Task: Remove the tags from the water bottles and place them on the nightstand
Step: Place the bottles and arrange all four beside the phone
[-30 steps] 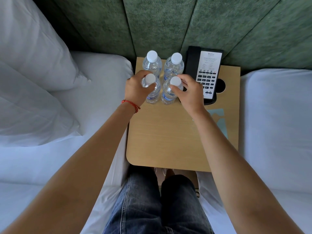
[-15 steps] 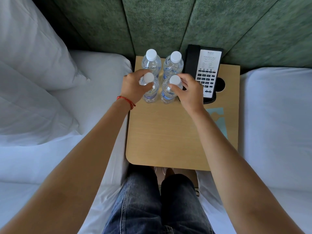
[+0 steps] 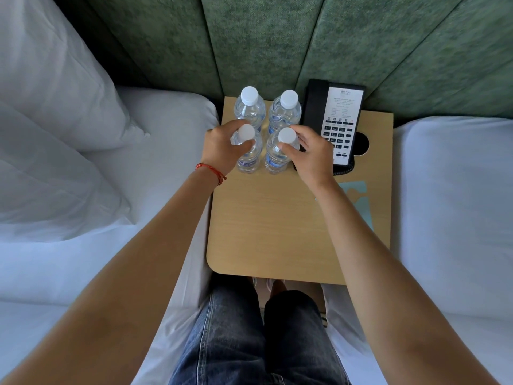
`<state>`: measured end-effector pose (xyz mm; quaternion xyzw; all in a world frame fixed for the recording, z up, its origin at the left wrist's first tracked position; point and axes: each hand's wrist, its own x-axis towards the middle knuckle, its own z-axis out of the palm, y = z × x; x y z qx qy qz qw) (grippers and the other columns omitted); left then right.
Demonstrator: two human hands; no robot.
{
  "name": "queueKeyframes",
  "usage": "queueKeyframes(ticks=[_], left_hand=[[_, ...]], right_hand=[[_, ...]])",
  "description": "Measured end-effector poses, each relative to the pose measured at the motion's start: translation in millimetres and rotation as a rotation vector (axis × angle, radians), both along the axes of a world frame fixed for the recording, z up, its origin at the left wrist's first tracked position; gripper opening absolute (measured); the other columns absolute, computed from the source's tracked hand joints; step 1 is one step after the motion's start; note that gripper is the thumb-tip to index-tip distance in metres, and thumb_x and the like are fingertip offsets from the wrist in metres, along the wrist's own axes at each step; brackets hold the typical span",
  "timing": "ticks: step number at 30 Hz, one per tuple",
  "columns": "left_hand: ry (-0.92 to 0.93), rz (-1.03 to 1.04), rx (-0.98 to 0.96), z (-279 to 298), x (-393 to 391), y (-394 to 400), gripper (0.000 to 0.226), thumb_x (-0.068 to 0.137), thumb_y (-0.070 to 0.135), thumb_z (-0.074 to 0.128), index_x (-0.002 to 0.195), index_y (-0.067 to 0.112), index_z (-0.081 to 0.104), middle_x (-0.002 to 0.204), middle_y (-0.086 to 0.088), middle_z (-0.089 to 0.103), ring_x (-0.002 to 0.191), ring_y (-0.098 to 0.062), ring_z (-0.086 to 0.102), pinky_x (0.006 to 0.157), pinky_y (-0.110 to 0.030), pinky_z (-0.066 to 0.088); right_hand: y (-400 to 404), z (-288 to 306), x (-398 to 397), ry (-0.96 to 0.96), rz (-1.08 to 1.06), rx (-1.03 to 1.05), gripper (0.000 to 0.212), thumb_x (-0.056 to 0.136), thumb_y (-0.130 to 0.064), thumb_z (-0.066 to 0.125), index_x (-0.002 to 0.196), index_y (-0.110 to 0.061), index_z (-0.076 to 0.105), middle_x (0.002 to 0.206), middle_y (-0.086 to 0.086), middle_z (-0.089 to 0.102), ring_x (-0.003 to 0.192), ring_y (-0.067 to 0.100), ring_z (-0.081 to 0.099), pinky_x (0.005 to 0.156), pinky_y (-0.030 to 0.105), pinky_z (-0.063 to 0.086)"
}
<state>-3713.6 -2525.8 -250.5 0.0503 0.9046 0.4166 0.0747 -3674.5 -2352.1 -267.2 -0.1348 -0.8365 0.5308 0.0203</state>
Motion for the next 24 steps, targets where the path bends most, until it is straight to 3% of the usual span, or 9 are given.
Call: queueKeyframes(ticks=[4,10,12,20,24], left_hand=[[0.028,0.01,-0.012,-0.1,3.4,1.6,0.034,0.075,0.01,0.071,0.108,0.004,0.063,0.104,-0.013,0.069,0.094,-0.022,0.061,0.075,-0.005,0.035],[-0.013,0.124,0.009,-2.1,8.2,6.9,0.038,0.074,0.015,0.073,0.11,0.005,0.063,0.106,-0.013,0.069,0.097,-0.026,0.063,0.087,-0.029,0.049],[-0.015,0.15,0.004,-4.0,9.8,8.3,0.038,0.075,0.016,0.072,0.111,0.007,0.063,0.105,-0.013,0.069,0.096,-0.027,0.063,0.087,-0.032,0.049],[0.01,0.191,0.01,-10.3,11.2,11.6,0.032,0.075,0.017,0.071,0.106,0.01,0.066,0.09,-0.011,0.071,0.072,-0.022,0.055,0.068,-0.016,0.039],[0.02,0.195,0.022,-11.3,10.6,11.3,0.033,0.076,0.017,0.071,0.107,0.01,0.066,0.09,-0.009,0.071,0.068,-0.013,0.05,0.067,-0.009,0.035]], right_hand=[[1.7,-0.3,1.1,0.013,0.018,0.013,0.039,0.076,-0.013,0.074,0.112,-0.003,0.063,0.108,0.011,0.069,0.102,0.02,0.064,0.094,0.032,0.05],[-1.7,-2.3,3.0,0.03,-0.001,0.04,0.042,0.076,-0.013,0.074,0.115,-0.004,0.061,0.112,0.01,0.068,0.103,0.014,0.062,0.093,0.027,0.049],[-1.6,-3.1,2.5,0.034,-0.006,0.042,0.042,0.076,-0.013,0.074,0.115,-0.004,0.062,0.112,0.01,0.068,0.104,0.016,0.063,0.094,0.03,0.049],[-1.7,-7.4,1.0,0.024,-0.024,-0.009,0.039,0.074,-0.011,0.073,0.111,-0.005,0.064,0.108,0.009,0.069,0.101,0.017,0.064,0.094,0.036,0.05],[-3.6,-8.3,-0.7,0.031,-0.039,-0.023,0.04,0.073,-0.012,0.074,0.111,-0.004,0.065,0.108,0.011,0.069,0.102,0.019,0.065,0.094,0.039,0.05]])
